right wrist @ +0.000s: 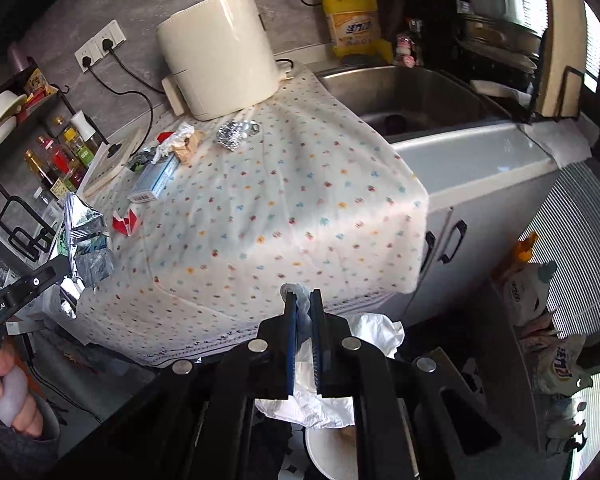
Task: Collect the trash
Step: 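Carry the foil wrapper and tissue down over the white bin, then open the right tool to drop the tissue while the left tool drops the foil wrapper, then move both tools back up to the cloth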
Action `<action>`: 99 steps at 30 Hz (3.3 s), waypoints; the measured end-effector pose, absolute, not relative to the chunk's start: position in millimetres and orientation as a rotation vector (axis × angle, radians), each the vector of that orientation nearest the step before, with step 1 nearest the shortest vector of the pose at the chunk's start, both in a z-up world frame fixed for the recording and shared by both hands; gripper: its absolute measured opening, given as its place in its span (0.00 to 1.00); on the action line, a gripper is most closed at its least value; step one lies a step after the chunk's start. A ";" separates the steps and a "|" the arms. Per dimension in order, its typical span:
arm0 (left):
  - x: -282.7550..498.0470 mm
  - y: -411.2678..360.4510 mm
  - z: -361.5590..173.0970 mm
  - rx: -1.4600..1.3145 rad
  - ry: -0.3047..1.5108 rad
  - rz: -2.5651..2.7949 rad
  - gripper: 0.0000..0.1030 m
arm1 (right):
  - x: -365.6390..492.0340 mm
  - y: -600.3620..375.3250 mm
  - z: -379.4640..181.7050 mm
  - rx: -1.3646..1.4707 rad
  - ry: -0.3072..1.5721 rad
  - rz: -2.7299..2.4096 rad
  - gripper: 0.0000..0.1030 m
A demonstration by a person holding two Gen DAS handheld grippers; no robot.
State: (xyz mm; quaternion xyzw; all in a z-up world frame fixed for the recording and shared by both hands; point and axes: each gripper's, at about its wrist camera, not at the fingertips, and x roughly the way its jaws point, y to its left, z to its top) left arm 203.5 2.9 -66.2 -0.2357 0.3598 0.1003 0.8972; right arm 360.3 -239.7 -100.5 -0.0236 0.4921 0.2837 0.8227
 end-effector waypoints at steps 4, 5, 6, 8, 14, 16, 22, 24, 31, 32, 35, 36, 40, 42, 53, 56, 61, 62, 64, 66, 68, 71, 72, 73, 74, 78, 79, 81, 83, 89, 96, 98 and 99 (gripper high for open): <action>214.6 -29.5 -86.1 -0.479 0.801 0.152 0.03 | 355.1 -282.5 -126.8 -0.012 1.106 0.547 0.08; 216.6 -37.7 -91.7 -0.478 0.818 0.136 0.03 | 353.8 -292.1 -135.5 0.000 1.125 0.535 0.08; 218.2 -45.7 -96.8 -0.476 0.833 0.123 0.03 | 352.7 -301.2 -145.3 0.012 1.148 0.521 0.08; 221.8 -60.1 -106.9 -0.469 0.866 0.100 0.03 | 349.7 -316.6 -165.3 0.029 1.190 0.498 0.09; 226.4 -96.0 -133.1 -0.443 0.955 0.050 0.03 | 342.8 -347.8 -216.3 0.077 1.284 0.427 0.41; 227.0 -105.0 -140.8 -0.438 0.982 0.036 0.03 | 341.6 -354.8 -227.8 0.096 1.313 0.420 0.43; 233.1 -129.8 -160.0 -0.417 1.051 -0.015 0.03 | 335.3 -381.0 -235.1 0.135 1.334 0.371 0.50; 237.3 -139.1 -165.6 -0.411 1.071 -0.041 0.03 | 333.6 -392.0 -229.7 0.148 1.322 0.349 0.55; 253.0 -178.9 -181.2 -0.381 1.122 -0.163 0.03 | 321.5 -441.4 -204.9 0.198 1.265 0.249 0.65; 255.4 -185.2 -182.7 -0.375 1.127 -0.182 0.03 | 318.7 -447.8 -201.2 0.203 1.256 0.234 0.66; 260.9 -202.2 -187.7 -0.361 1.145 -0.235 0.03 | 310.2 -464.2 -192.5 0.213 1.234 0.196 0.67; 262.4 -208.0 -189.3 -0.356 1.151 -0.252 0.03 | 307.4 -468.8 -190.0 0.217 1.228 0.183 0.67; 268.3 -227.7 -197.6 -0.340 1.187 -0.310 0.04 | 298.1 -486.4 -181.7 0.237 1.210 0.138 0.68; 270.4 -234.5 -204.0 -0.337 1.215 -0.334 0.13 | 294.3 -492.4 -178.9 0.242 1.202 0.120 0.68; 269.1 -194.5 -185.7 -0.396 1.163 -0.252 0.77 | 298.7 -476.6 -171.7 0.240 1.187 0.160 0.69; 264.1 -167.6 -171.4 -0.409 1.123 -0.199 0.79 | 304.9 -457.7 -167.6 0.223 1.178 0.207 0.69; 252.0 -121.3 -149.2 -0.446 1.056 -0.091 0.84 | 317.1 -416.9 -157.4 0.188 1.163 0.292 0.73; 247.9 -111.6 -144.7 -0.457 1.042 -0.068 0.86 | 319.7 -408.2 -154.8 0.179 1.158 0.307 0.74; 240.3 -95.4 -137.1 -0.469 1.016 -0.028 0.89 | 324.7 -390.8 -149.0 0.164 1.149 0.334 0.77; 231.5 -77.6 -129.9 -0.475 0.992 0.012 0.92 | 329.5 -373.3 -141.0 0.151 1.137 0.368 0.80; 225.5 -61.0 -122.5 -0.483 0.975 0.048 0.93 | 334.2 -355.1 -131.9 0.133 1.118 0.402 0.83; 215.6 -35.9 -108.7 -0.487 0.941 0.100 0.93 | 339.1 -325.7 -116.4 0.107 1.085 0.458 0.88; 212.7 -28.5 -103.2 -0.490 0.925 0.119 0.94 | 340.7 -315.9 -111.6 0.099 1.073 0.477 0.90; 209.9 -23.0 -98.6 -0.494 0.910 0.138 0.94 | 342.3 -305.8 -107.0 0.090 1.062 0.496 0.92; 207.4 -15.0 -93.5 -0.498 0.895 0.155 0.94 | 343.8 -294.8 -102.6 0.081 1.052 0.514 0.92; 197.1 14.6 -75.7 -0.519 0.835 0.207 0.94 | 348.4 -251.2 -87.8 0.047 1.028 0.581 0.92; 193.8 21.5 -72.3 -0.524 0.823 0.216 0.94 | 349.2 -241.0 -84.4 0.041 1.023 0.596 0.92; 189.1 32.7 -66.7 -0.527 0.806 0.235 0.94 | 351.0 -222.3 -78.3 0.031 1.014 0.623 0.92; 184.0 45.6 -62.8 -0.531 0.791 0.253 0.94 | 351.6 -205.5 -72.6 0.021 1.006 0.646 0.92; 175.7 81.0 -55.2 -0.549 0.759 0.295 0.94 | 354.5 -158.8 -62.4 -0.008 0.995 0.700 0.92; 172.2 122.6 -53.1 -0.561 0.736 0.317 0.94 | 358.7 -111.7 -57.4 -0.030 0.988 0.724 0.92; 172.6 134.4 -53.1 -0.564 0.729 0.322 0.94 | 359.4 -99.7 -56.7 -0.036 0.985 0.726 0.92; 173.0 140.1 -52.9 -0.563 0.723 0.324 0.94 | 360.1 -93.7 -56.6 -0.041 0.985 0.727 0.92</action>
